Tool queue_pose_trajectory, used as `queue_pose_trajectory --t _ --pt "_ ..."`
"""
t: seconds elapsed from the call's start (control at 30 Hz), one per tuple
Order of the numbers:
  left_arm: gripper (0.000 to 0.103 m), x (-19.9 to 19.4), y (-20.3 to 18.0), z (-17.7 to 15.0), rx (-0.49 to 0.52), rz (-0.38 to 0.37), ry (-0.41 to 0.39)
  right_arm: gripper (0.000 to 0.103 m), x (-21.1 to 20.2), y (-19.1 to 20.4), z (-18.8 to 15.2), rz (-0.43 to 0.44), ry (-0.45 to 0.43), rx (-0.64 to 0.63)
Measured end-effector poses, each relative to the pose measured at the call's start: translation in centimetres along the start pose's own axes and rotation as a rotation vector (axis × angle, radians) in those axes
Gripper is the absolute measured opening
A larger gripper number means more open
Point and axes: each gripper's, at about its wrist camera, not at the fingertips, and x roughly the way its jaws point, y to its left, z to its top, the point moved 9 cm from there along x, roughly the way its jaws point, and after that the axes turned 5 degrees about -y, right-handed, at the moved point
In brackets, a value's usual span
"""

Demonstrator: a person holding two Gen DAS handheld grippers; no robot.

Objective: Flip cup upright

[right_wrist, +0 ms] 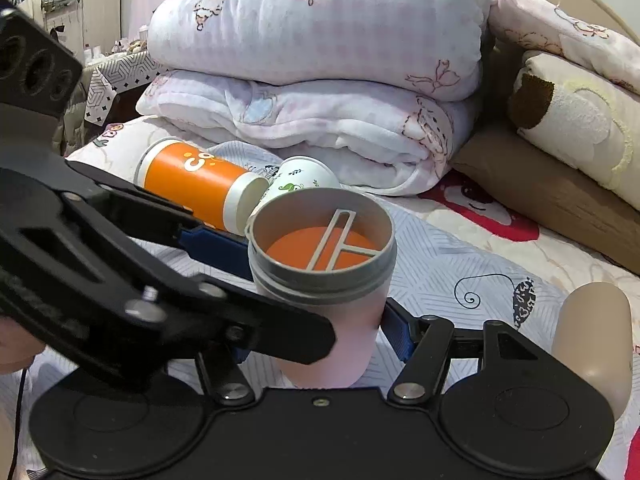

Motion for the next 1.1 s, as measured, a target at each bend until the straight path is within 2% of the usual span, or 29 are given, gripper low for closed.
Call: queue_pose_trajectory --t 0.2,0.3,0.37,0.53,0.67,0.77,0.9,1.0,1.1 --pt "0.07 -0.2 -0.1 0.0 -0.017 0.001 0.018 0.074 0.1 0.1 -0.1 0.0 0.036 0.005" --pt "0.072 -0.2 0.0 0.1 -0.052 -0.005 0.056 0.076 -0.2 0.5 0.2 0.002 0.059 -0.025" --pt "0.072 -0.5 0.0 0.2 -0.059 -0.005 0.059 0.082 -0.3 0.6 0.2 0.001 0.075 -0.024" --pt "0.072 -0.9 -0.6 0.2 -0.028 0.021 0.067 0.082 -0.7 0.7 -0.3 -0.029 0.101 -0.04" --pt "0.072 -1.7 -0.7 0.3 -0.041 0.031 0.067 0.082 -1.2 0.4 -0.1 -0.051 0.104 -0.037" --pt "0.073 -2.5 -0.3 0.4 -0.078 0.069 0.081 0.083 -1.8 0.6 0.5 -0.052 0.074 -0.056" --pt "0.078 -4.7 0.6 0.5 -0.065 0.204 0.123 0.083 -2.5 1.2 0.1 -0.058 0.153 -0.078" --pt "0.083 -7.6 0.9 1.1 -0.062 0.24 0.132 0.083 -4.9 2.4 -0.1 -0.076 0.202 -0.122" --pt "0.085 -10.6 0.8 1.8 -0.037 0.303 0.142 0.083 -8.4 3.7 0.6 -0.111 0.183 -0.172"
